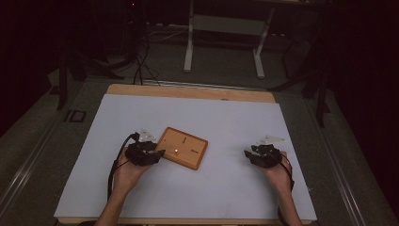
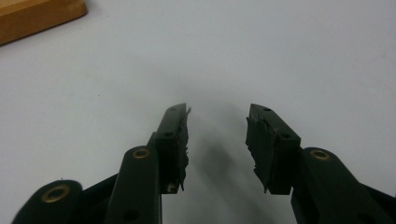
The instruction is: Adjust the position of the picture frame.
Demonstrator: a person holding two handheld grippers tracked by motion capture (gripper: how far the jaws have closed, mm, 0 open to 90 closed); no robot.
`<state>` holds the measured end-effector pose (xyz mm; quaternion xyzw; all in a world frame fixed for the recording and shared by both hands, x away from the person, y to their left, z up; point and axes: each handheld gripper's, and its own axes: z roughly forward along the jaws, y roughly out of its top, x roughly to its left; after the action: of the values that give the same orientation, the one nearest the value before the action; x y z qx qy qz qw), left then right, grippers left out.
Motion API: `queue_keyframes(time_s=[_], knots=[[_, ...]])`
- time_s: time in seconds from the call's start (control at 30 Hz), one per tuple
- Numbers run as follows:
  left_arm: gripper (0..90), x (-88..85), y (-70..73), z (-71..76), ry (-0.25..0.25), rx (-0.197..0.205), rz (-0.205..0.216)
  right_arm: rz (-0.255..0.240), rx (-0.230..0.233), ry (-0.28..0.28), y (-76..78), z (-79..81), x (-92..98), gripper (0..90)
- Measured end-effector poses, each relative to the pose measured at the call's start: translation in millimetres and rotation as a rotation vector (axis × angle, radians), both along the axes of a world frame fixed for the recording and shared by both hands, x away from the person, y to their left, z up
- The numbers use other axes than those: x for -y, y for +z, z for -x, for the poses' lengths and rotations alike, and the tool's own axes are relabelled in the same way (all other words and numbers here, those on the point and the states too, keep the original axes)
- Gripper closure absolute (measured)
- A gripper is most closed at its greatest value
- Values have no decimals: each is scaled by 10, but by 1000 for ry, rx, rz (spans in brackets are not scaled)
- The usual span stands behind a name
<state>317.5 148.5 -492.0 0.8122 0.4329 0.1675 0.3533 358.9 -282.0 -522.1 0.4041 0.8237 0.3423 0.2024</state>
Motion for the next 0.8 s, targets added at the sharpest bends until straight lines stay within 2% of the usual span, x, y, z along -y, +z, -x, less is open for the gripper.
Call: queue_keyframes(time_s=[0.17,0.2,0.4,0.7,0.8], knots=[[570,22,4,-6,-7,-3,-1,5,0,4,-1,0,-11,567],[570,41,2,-1,-10,13,-8,5,-1,7,-3,1,-17,562],[569,94,1,-6,-26,20,-12,7,-4,6,-6,-1,-15,559],[571,191,-24,-1,-63,14,-28,10,-7,-1,-8,0,-5,555],[573,216,-36,-11,-69,9,-21,13,-13,1,-14,-1,-12,550]])
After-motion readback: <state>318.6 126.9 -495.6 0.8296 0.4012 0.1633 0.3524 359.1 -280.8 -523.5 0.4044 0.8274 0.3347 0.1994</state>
